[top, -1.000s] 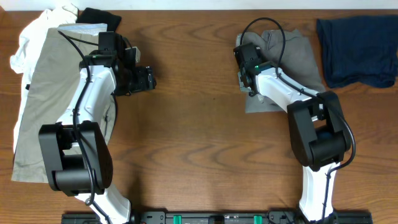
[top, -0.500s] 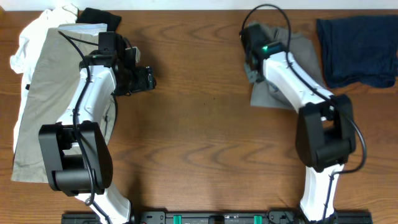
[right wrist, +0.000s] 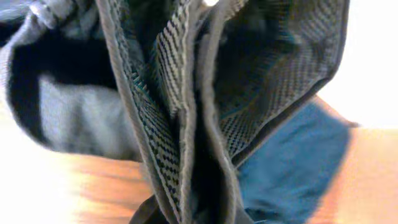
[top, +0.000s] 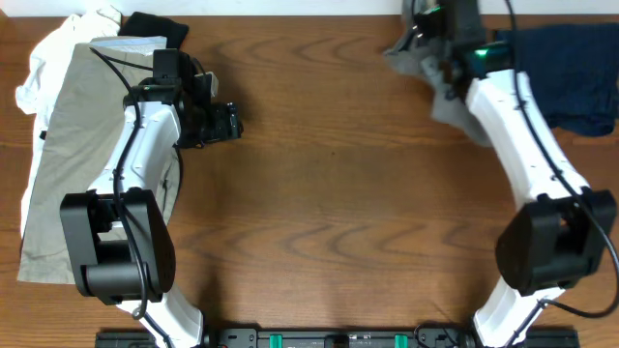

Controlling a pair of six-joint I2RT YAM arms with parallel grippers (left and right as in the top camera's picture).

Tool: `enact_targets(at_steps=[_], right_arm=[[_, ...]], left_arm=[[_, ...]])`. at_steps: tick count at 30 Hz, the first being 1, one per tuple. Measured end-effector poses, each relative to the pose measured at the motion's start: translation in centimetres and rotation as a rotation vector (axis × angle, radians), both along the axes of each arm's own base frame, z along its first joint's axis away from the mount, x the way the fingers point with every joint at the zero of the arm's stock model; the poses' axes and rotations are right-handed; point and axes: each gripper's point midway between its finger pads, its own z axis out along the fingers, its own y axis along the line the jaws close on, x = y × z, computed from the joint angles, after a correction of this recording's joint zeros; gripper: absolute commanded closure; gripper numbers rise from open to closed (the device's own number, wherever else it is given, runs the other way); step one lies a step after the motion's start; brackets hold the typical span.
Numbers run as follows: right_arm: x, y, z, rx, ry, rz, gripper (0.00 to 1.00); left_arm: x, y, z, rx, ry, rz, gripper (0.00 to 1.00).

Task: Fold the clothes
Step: 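Carry the folded shorts with the right gripper onto the navy stack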

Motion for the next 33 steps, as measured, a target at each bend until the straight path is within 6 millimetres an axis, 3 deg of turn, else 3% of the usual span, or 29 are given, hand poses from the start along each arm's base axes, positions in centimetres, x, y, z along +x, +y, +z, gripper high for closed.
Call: enact_targets(at_steps=[9, 13, 21, 28, 33], right_arm=[[3.5, -5.7, 5.6, -0.168, -0.191, 0.063, 0.99], [4.4, -8.5, 7.2, -0.225, -0.243, 0.080, 0.99], [5.2, -12.9, 8.5, -0.191, -0.321, 0.247, 0.99], [4.9, -17.2, 12.8, -0.147, -0.538, 0.430, 0.99], [4.2, -18.7, 13.4, -0.139, -0.590, 0.502, 0.99]], left_arm=[[0.2, 0.0, 0.1, 0.000, -0.008, 0.000, 0.19], [0.3, 0.0, 0.1, 0.001, -0.014, 0.000, 0.19], [1.1, 0.0, 0.4, 0.001, -0.047, 0.000, 0.19], [1.8, 0.1, 0.6, 0.002, -0.079, 0.000, 0.19], [2.3, 0.1, 0.9, 0.003, -0.101, 0.000, 0.19]])
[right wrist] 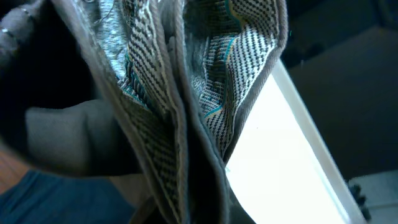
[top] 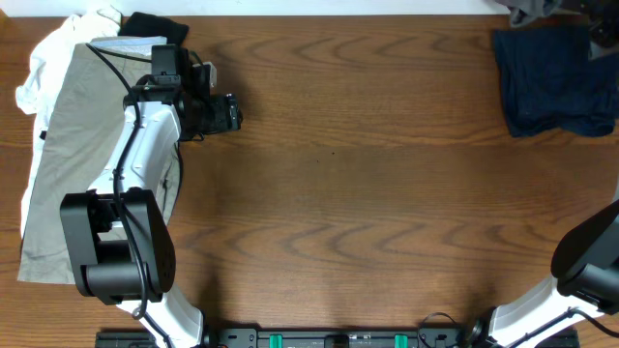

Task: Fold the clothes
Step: 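Carry the folded shorts with the right gripper onto the navy stack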

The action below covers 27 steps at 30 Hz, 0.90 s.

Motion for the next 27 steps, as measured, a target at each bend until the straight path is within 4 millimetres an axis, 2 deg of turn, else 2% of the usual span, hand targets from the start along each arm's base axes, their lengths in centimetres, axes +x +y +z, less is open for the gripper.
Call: enact_targets(at_steps=[2, 5, 9, 12, 20, 27], right_arm=[[0.4, 0.2, -0.6, -0.012, -0.006, 0.033, 0.99], [1.7, 0.2, -2.7, -0.023, -0.008, 0.073, 0.99], [3.3, -0.8, -5.8, -0.030, -0.005, 0.077, 0.99], [3.8, -1.4, -6.8, -0.034, -0.005, 0.070, 0.99], [3.8, -2.6, -6.2, -0.077, -0.040, 0.046, 0.99], [2.8, -6.2, -6.3, -0.093, -0.046, -0.015, 0.99]], left_arm=[[0.2, 0.0, 0.1, 0.001, -0.008, 0.000, 0.19], [0.4, 0.0, 0.2, 0.001, -0.016, 0.000, 0.19], [0.5, 0.0, 0.2, 0.001, -0.023, 0.000, 0.19], [0.8, 0.0, 0.4, 0.002, -0.039, 0.000, 0.19], [1.8, 0.1, 0.9, 0.003, -0.082, 0.000, 0.19], [2.0, 0.1, 1.0, 0.001, -0.092, 0.004, 0.19]])
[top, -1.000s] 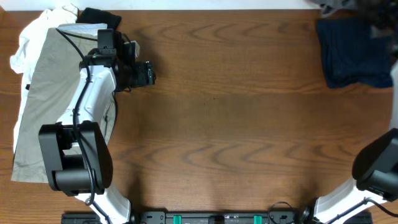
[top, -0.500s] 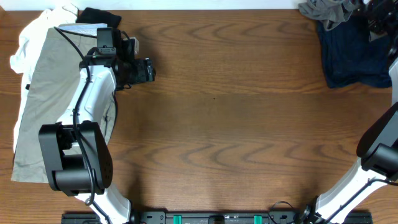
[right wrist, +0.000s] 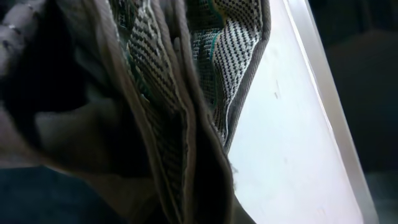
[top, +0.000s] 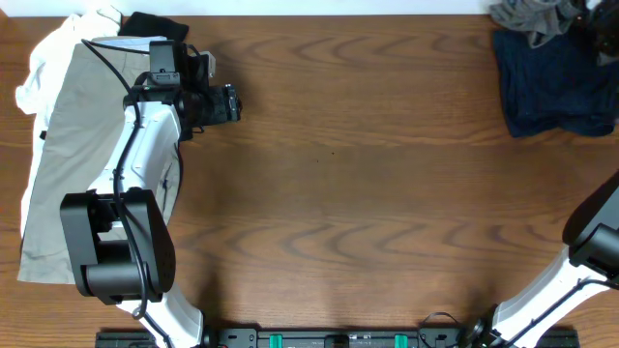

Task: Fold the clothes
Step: 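Carry the folded shorts with the right gripper onto the navy stack, then release and press the shorts flat on the stack with the right gripper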

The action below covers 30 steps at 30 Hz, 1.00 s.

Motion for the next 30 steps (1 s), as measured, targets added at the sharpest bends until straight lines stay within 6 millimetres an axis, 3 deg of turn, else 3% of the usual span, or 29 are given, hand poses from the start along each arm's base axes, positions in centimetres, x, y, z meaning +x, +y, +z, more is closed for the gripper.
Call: enact_targets(at_steps=[8, 18, 21, 25, 28, 30], right_arm=[[-0.1, -3.5, -4.7, 0.028, 0.058, -0.057, 0.99], [-0.6, -3.3, -8.1, 0.094, 0.168, -0.054, 0.97], [-1.7, -2.6, -10.3, 0.161, 0.277, -0.052, 0.78], [-4.4, -0.8, -14.3, 0.284, 0.483, -0.046, 0.32], [-7.8, 1.4, -16.6, 0.399, 0.672, -0.043, 0.25], [-9.9, 2.9, -17.0, 0.467, 0.768, -0.034, 0.23]], left_arm=[[0.4, 0.0, 0.2, -0.011, -0.014, 0.020, 0.19], [0.6, 0.0, 0.3, -0.014, -0.020, 0.025, 0.19], [0.6, 0.0, 0.3, -0.016, -0.019, 0.031, 0.19], [0.6, 0.0, 0.3, -0.022, -0.017, 0.039, 0.19], [0.6, 0.0, 0.3, -0.023, -0.016, 0.042, 0.19], [0.6, 0.0, 0.3, -0.023, -0.017, 0.042, 0.19]])
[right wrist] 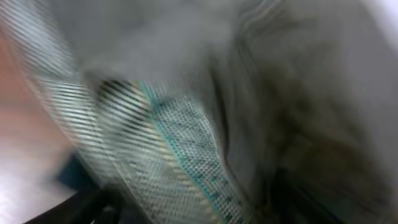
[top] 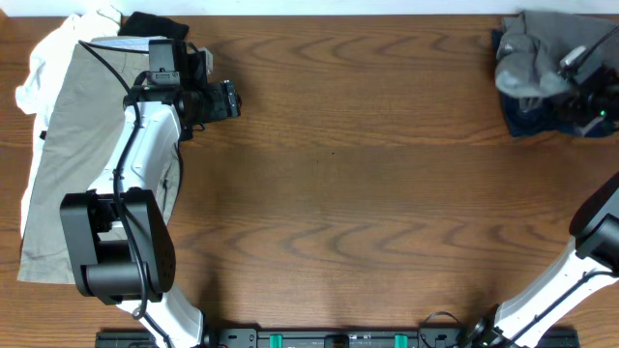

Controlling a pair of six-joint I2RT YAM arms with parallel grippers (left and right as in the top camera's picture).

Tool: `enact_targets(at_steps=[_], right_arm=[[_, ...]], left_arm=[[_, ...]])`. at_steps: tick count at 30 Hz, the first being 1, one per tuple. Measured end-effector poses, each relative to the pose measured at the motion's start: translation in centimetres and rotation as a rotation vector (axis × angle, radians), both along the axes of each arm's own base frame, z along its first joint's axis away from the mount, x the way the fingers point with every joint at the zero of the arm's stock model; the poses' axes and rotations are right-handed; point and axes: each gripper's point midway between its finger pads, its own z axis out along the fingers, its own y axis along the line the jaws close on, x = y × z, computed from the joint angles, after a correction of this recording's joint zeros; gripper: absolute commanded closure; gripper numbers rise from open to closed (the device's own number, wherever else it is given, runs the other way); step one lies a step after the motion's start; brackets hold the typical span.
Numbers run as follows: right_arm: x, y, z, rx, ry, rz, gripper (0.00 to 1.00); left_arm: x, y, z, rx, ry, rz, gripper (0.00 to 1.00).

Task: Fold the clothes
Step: 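Release and press the shorts flat on the stack with the right gripper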

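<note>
A bunched grey garment (top: 530,60) lies at the far right back corner, on top of a navy garment (top: 538,122). My right gripper (top: 573,85) is at its right side and seems shut on it. In the blurred right wrist view the grey garment (right wrist: 186,124), with its woven teal-striped band, fills the frame and hides the fingertips. My left gripper (top: 230,99) points right over bare wood at the back left, holding nothing. Its jaw state does not show.
Beige trousers (top: 68,155) lie spread along the left side under the left arm. A white garment (top: 44,58) and a small black item (top: 155,24) are behind them. The wooden table (top: 338,193) shows bare wood between the arms.
The grey garment was at the table's back right edge, partly out of view. Now it sits lower and more to the left, on the navy garment. The left arm has hardly moved.
My right gripper first held the grey garment up, left of the navy one. Then garment and gripper were at the back right corner, nearly out of view. The garment has since come back into view and now rests on the navy one. The left gripper crept toward the back.
</note>
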Motion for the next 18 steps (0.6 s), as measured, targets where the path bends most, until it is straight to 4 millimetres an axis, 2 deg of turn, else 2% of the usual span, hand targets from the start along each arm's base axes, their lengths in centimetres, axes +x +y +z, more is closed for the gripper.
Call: enact_targets(at_steps=[3, 8, 11, 13, 16, 18], right_arm=[[-2.3, 2.0, 0.8, 0.083, 0.080, 0.012, 0.25], [-4.3, 5.1, 4.6, 0.212, 0.079, 0.047, 0.36], [-4.5, 6.5, 7.1, 0.277, 0.024, 0.076, 0.49], [-4.1, 7.2, 8.6, 0.316, -0.024, 0.091, 0.51], [-2.5, 7.3, 9.8, 0.331, -0.085, 0.079, 0.27], [-0.6, 6.8, 10.3, 0.294, -0.124, 0.035, 0.13]], left_arm=[[0.0, 0.0, 0.0, -0.001, 0.001, 0.002, 0.19], [0.0, 0.0, 0.0, -0.002, 0.001, 0.002, 0.19], [0.0, 0.0, 0.0, -0.002, 0.001, 0.002, 0.19], [0.0, 0.0, 0.0, -0.002, 0.001, 0.002, 0.18], [0.0, 0.0, 0.0, -0.002, 0.001, 0.002, 0.19], [0.0, 0.0, 0.0, -0.002, 0.001, 0.002, 0.19]])
